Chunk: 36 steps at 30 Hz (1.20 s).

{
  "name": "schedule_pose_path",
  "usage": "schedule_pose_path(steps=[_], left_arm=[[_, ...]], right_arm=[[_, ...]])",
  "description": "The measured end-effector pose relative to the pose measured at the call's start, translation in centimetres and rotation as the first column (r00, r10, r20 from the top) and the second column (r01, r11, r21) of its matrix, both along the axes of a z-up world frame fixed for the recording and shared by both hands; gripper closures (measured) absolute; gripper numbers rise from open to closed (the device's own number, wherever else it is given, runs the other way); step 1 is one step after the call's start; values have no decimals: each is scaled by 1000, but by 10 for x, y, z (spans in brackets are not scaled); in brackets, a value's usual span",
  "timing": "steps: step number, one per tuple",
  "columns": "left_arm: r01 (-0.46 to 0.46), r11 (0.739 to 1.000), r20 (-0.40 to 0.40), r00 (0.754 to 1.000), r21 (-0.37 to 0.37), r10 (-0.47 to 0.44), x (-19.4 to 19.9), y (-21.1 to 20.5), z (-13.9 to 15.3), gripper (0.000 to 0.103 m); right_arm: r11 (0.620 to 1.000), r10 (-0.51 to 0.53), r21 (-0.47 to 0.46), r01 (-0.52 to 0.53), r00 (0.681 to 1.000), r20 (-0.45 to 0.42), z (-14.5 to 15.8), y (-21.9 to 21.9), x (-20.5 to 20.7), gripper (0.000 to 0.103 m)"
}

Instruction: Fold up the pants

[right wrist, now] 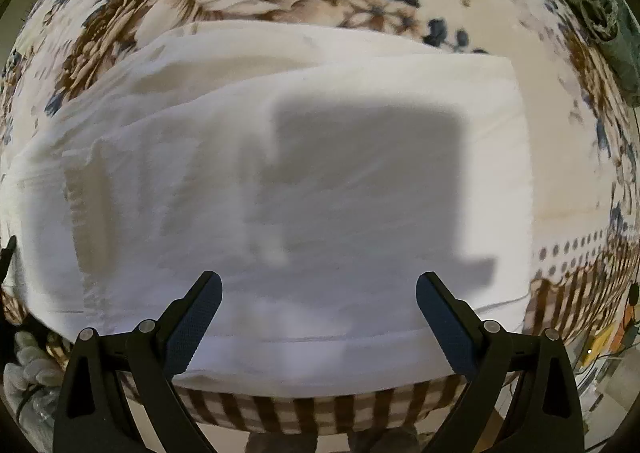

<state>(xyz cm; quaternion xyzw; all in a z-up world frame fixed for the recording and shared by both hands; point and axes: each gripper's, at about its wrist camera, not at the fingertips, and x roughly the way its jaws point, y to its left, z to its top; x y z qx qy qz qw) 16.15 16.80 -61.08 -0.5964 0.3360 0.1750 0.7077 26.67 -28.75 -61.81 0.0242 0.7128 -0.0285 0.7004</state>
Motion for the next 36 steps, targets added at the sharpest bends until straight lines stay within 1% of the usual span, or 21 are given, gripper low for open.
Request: schedule_pose_path(steps=[1,2,4,6,9,10,12,13,16,19,20,22,24,25,26,27,28,30,31,34,36], left_arm=[[3,1000,12,1000,28,-3,0,-4,7,64],[18,998,32,999,66,-20,0,-9,19,68],[57,985,61,996,166,-68,2,-22,48,71],[93,970,82,990,225,-114,9,-37,73,72],[185,932,108,968,311,-228,19,-70,120,73],[221,914,107,957,340,-271,21,-83,134,73],[302,861,103,922,409,-372,25,-119,165,73],[342,830,80,906,439,-416,26,-139,177,73],[437,757,40,854,487,-518,17,-197,197,73],[513,694,2,804,506,-595,17,-251,203,74],[544,676,-4,781,497,-625,18,-273,203,74],[578,651,-18,754,493,-656,18,-307,200,74],[632,611,-41,710,478,-703,22,-353,189,74],[648,600,-50,698,469,-715,25,-366,185,74],[677,577,-68,673,456,-736,25,-387,177,74],[706,548,-99,649,449,-755,28,-406,167,74],[727,523,-124,628,445,-768,30,-422,159,74],[777,458,-190,575,433,-796,32,-457,138,73],[805,423,-254,549,416,-796,35,-473,125,73],[869,341,-423,477,359,-770,42,-504,103,71],[866,330,-434,479,376,-763,40,-509,106,62]], right_arm=[[1000,-1,-4,1,1000,7,1,-4,2,4],[1000,-4,-3,4,1000,16,2,-8,2,4],[1000,-11,-2,11,999,32,5,-18,4,4],[1000,-15,5,15,998,54,9,-30,5,4],[1000,-10,7,9,996,85,16,-52,6,4],[1000,-9,14,8,996,90,18,-59,5,4],[1000,-9,27,7,996,88,21,-76,6,4],[999,-12,42,9,996,88,23,-84,6,4],[997,-27,75,20,995,99,30,-116,7,4],[994,-68,97,58,992,104,42,-160,6,4],[992,-88,104,77,991,105,47,-177,6,4],[988,-128,106,116,986,109,52,-214,3,4],[982,-170,95,160,979,109,56,-256,-4,4],[981,-184,90,174,977,108,56,-269,-7,4],[977,-203,83,195,973,106,55,-283,-9,4],[972,-229,77,222,968,100,53,-306,-11,4],[969,-244,71,238,965,95,50,-310,-16,4],[958,-285,67,280,955,77,47,-344,-21,4],[950,-307,76,302,950,64,45,-360,-23,4],[936,-343,105,337,938,48,41,-386,-30,4],[927,-356,143,347,934,43,40,-400,-33,4]])
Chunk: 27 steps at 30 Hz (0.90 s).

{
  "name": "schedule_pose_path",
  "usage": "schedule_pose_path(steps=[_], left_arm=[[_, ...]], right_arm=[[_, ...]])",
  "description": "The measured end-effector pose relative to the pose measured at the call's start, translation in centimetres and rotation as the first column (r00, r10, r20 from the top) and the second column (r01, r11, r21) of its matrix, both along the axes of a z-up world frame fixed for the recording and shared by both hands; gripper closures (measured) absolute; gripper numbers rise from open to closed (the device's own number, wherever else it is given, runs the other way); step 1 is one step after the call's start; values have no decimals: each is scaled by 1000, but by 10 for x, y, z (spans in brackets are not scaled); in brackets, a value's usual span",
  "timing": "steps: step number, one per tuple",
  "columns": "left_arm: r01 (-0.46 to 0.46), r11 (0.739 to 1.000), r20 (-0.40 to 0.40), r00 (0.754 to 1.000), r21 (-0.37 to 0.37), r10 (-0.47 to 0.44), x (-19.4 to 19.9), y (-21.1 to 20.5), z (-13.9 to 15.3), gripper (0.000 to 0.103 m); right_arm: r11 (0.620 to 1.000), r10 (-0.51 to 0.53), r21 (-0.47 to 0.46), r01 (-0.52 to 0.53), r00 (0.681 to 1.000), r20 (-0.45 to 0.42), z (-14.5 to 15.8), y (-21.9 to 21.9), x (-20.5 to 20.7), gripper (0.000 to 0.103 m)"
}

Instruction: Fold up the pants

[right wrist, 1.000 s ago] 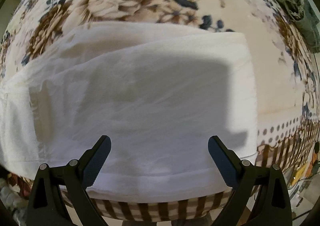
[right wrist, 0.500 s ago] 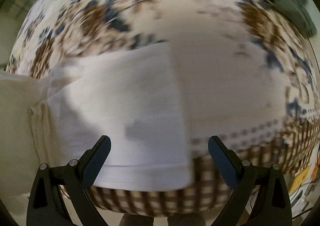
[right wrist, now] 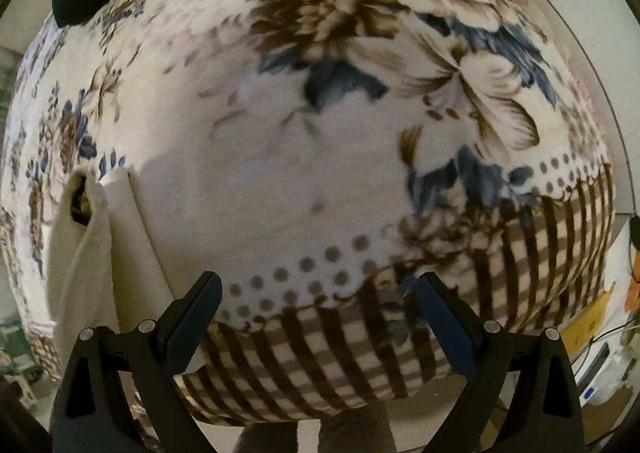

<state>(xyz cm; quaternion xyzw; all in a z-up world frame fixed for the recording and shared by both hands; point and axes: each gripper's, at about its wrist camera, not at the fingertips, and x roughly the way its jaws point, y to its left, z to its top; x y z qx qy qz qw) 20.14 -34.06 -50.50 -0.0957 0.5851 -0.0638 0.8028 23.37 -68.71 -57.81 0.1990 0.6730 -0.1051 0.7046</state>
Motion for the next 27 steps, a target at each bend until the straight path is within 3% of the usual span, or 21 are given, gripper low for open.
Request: schedule_pose_path(steps=[2,4,7,11,13,17,18,19,20,21,22,27], left_arm=[[34,999,18,999,-8,-34,-4,-7,8,42],[64,998,19,998,-22,-64,-5,-11,13,27],[98,994,19,995,-48,-97,-7,-6,28,25],[-19,997,48,999,-70,22,-1,53,53,25],[-133,990,43,990,-46,135,11,105,56,25],[-261,965,27,965,10,261,35,179,44,25],[-283,959,31,959,25,283,41,196,40,25],[-296,955,32,955,38,295,45,207,37,25],[-308,950,33,951,54,306,50,218,33,25],[-311,949,36,950,57,309,53,224,30,25],[-315,947,34,949,60,313,57,229,27,25],[-309,951,7,951,28,309,71,232,14,25]], right_arm=[[999,-3,42,3,1000,10,1,-9,-2,4],[989,-31,148,25,999,41,2,-14,-7,4],[956,-44,294,21,997,71,1,-11,1,2],[896,47,436,-83,995,93,-20,25,22,1],[887,62,451,-95,994,88,-34,39,30,1],[893,62,440,-95,994,89,-59,67,46,1],[892,71,440,-106,993,97,-58,74,49,10],[887,70,447,-115,991,114,-57,81,53,27],[883,70,452,-125,988,137,-54,88,57,68],[920,95,366,-139,986,135,-42,93,56,80],[927,115,337,-163,981,158,-36,102,59,92],[948,168,213,-235,942,291,29,100,53,95]])
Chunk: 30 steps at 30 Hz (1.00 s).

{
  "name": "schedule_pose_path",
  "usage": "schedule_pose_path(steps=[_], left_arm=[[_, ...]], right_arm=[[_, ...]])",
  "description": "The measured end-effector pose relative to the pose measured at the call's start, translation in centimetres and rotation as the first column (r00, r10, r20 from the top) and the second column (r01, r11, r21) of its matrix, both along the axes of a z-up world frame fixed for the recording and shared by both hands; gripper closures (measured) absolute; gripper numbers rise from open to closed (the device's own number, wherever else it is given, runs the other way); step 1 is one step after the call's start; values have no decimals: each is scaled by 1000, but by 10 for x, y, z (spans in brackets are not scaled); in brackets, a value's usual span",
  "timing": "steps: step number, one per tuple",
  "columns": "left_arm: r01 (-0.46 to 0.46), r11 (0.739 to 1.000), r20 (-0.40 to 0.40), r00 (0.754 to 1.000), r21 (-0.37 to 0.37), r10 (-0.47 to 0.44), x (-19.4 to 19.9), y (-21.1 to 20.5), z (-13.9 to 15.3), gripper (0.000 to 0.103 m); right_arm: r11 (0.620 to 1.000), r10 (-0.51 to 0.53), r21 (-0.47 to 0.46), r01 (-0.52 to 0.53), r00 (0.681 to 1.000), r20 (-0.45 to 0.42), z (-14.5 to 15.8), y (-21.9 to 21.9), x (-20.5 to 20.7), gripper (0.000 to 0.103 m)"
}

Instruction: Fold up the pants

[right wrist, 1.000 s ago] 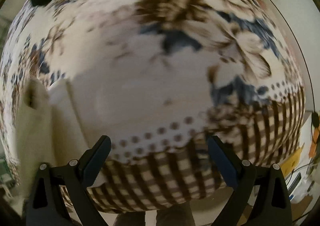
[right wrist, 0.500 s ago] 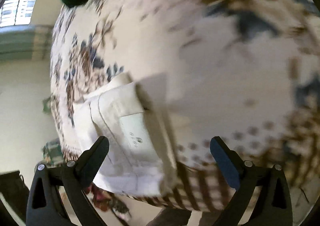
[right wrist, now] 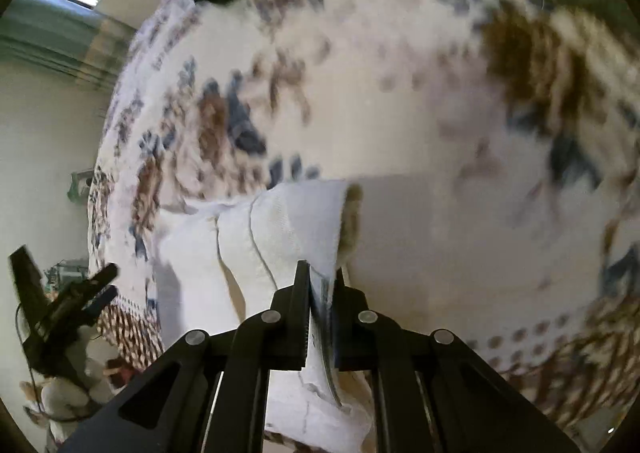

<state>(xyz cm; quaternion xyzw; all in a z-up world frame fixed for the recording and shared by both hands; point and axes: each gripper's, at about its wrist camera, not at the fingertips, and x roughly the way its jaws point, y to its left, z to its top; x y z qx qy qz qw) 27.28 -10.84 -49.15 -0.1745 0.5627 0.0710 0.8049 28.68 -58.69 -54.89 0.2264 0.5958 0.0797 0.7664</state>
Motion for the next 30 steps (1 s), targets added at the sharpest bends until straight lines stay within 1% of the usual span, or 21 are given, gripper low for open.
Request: schedule_pose_path(steps=[2,5,7,10,11,13,14,15,17,18,19,20,21,22,23,25,26,27,28,29,30], left_arm=[[-4,1000,-6,1000,-27,4,5,-1,-4,25],[-2,997,-13,1000,-71,1,16,-8,-11,25],[4,995,-21,1000,-101,-6,23,-13,-16,25],[27,989,-44,998,-142,-34,41,-28,-31,25],[33,988,-55,998,-154,-42,48,-33,-39,25],[33,979,-96,994,-201,-53,67,-43,-61,25],[27,975,-105,993,-219,-51,72,-44,-68,25],[20,964,-116,992,-265,-53,79,-45,-80,26],[16,940,-91,995,-340,-50,88,-44,-92,74],[22,942,-83,995,-335,-53,90,-44,-93,75],[33,945,-69,996,-326,-59,93,-43,-92,78],[36,946,-61,996,-321,-59,95,-42,-92,80],[34,946,-58,997,-323,-56,97,-39,-93,80],[23,946,-65,997,-325,-46,102,-34,-95,83],[-9,948,-69,998,-319,-13,105,-24,-96,84],[-58,942,-65,997,-330,39,110,-8,-93,84],[-76,933,-68,996,-351,55,112,-2,-91,84],[-77,925,-68,996,-373,56,112,1,-85,84],[-55,923,-60,998,-382,35,112,1,-77,83],[-40,925,-59,998,-377,19,110,-1,-72,79],[-12,928,-56,998,-373,-9,107,-4,-64,75]], right_arm=[[999,-40,-7,41,999,20,13,-16,1,95],[995,-81,-62,81,997,-1,12,-47,6,95],[992,-93,-91,87,994,-55,-5,-62,9,94],[994,-106,-55,98,981,-163,-39,-78,11,93],[994,-107,-35,102,976,-191,-48,-82,10,90],[988,-136,34,149,960,-244,-60,-95,5,73],[987,-143,34,157,954,-264,-65,-97,4,55],[985,-149,37,167,945,-290,-69,-99,1,47],[983,-146,59,174,933,-329,-82,-101,-7,47],[984,-135,67,168,929,-346,-89,-101,-13,48],[984,-132,67,163,932,-339,-91,-102,-19,50],[984,-135,63,164,938,-320,-92,-103,-23,57],[988,-133,34,152,937,-323,-92,-101,-27,77],[991,-135,-28,133,928,-348,-93,-100,-30,88],[989,-146,-82,125,917,-371,-94,-101,-34,93],[987,-160,-58,148,916,-368,-91,-108,-42,93],[985,-167,-28,168,916,-365,-88,-112,-46,85],[981,-172,26,194,914,-367,-86,-116,-50,71],[973,-178,73,219,911,-372,-85,-119,-55,60],[959,-195,118,257,904,-381,-84,-123,-62,38],[939,-221,164,302,896,-385,-84,-125,-71,31]])
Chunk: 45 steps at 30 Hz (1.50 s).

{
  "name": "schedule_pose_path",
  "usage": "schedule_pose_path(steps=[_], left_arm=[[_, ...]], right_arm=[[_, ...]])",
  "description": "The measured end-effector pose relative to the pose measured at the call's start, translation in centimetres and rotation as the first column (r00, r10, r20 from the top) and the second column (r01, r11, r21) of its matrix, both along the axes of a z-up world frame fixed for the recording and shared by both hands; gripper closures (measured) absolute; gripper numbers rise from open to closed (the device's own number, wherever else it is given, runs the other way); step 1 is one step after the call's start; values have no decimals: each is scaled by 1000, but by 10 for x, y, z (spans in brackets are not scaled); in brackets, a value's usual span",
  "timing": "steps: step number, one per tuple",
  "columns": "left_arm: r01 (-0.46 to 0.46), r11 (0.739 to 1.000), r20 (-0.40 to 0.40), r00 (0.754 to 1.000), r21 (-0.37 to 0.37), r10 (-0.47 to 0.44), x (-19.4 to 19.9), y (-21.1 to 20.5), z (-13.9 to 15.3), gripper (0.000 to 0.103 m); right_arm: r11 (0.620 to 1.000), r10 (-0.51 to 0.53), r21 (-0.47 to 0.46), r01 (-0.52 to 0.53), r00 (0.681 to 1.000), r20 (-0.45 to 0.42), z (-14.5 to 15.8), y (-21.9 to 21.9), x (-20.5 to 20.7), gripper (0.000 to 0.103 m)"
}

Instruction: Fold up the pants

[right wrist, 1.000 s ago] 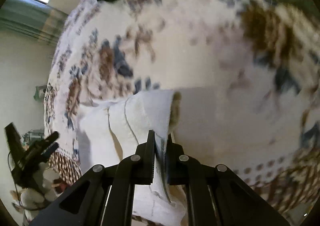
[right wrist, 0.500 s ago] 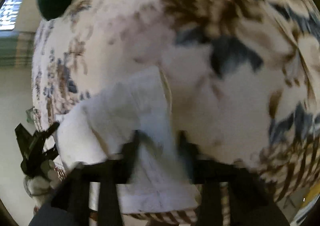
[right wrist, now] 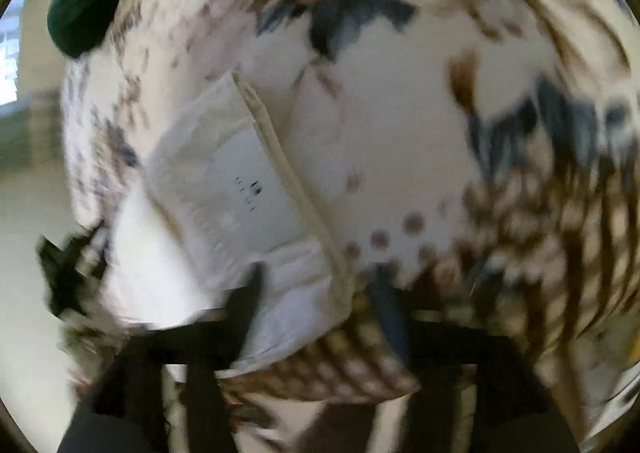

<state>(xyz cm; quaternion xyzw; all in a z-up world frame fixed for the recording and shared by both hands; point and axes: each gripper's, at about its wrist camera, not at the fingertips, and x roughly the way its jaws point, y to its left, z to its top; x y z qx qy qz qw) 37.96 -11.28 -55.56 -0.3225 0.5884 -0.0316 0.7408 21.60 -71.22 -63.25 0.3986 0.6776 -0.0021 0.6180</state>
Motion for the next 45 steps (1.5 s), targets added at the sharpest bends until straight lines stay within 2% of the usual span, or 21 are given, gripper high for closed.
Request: schedule_pose_path(steps=[1,2,4,7,8,10,12,15,18,20,22,23,24,28,31,32,34,38,40,42,45], left_arm=[[22,1000,16,1000,-5,-22,-6,-4,9,61],[32,999,28,999,-10,-32,-12,-6,14,37],[59,998,42,997,-20,-58,-26,-12,21,18],[96,995,31,995,4,-96,-51,-27,22,18],[109,994,17,994,21,-109,-61,-33,18,18],[137,989,-14,991,50,-136,-72,-43,8,18],[182,974,-61,983,132,-175,-84,-54,-3,18],[218,957,-70,975,190,-209,-101,-64,-9,18],[226,951,-85,973,210,-213,-114,-74,-9,18],[236,945,-93,971,228,-220,-120,-81,-9,18],[245,943,-109,968,227,-225,-127,-87,-11,18],[243,944,-116,968,223,-222,-129,-89,-13,18],[240,945,-118,969,220,-218,-132,-90,-14,18],[220,953,-116,973,208,-200,-135,-88,-15,18],[205,961,-118,975,187,-186,-134,-86,-17,18],[198,964,-122,976,175,-179,-135,-84,-19,18],[192,968,-128,977,160,-173,-135,-83,-21,18],[165,980,-135,980,114,-149,-138,-80,-22,18],[145,986,-130,983,88,-133,-139,-76,-20,18],[111,993,-117,988,42,-106,-139,-67,-20,18],[79,997,-114,990,1,-78,-136,-57,-28,18]], right_arm=[[999,-29,28,29,1000,1,-1,0,-6,31],[997,-56,57,56,998,-13,-5,0,-13,31],[985,-110,130,117,992,-54,-19,4,-26,31],[955,-205,202,219,975,-86,-47,22,-39,37],[949,-219,216,232,972,-80,-51,29,-40,62],[964,-211,149,218,975,-65,-50,46,-42,68],[977,-187,97,189,982,-36,-41,51,-45,81],[986,-163,30,163,986,-21,-28,52,-53,85],[995,-56,-87,57,998,20,-12,68,-47,84],[996,-29,-81,31,999,23,-8,76,-41,79],[999,-52,2,52,998,16,-10,83,-40,63],[996,-72,54,72,997,9,-14,87,-42,48],[994,-84,74,84,996,-1,-17,91,-40,44],[984,-117,127,123,992,-57,-40,115,-39,44],[980,-161,114,165,986,-44,-46,130,-40,67],[980,-169,101,173,985,-44,-47,134,-41,83],[989,-138,42,139,990,-36,-39,142,-41,89],[992,-99,81,98,995,-1,-42,148,-40,85],[983,-116,146,113,993,7,-50,144,-43,73],[979,-109,177,100,993,41,-59,149,-41,49],[977,-116,188,100,991,74,-68,153,-35,49]])
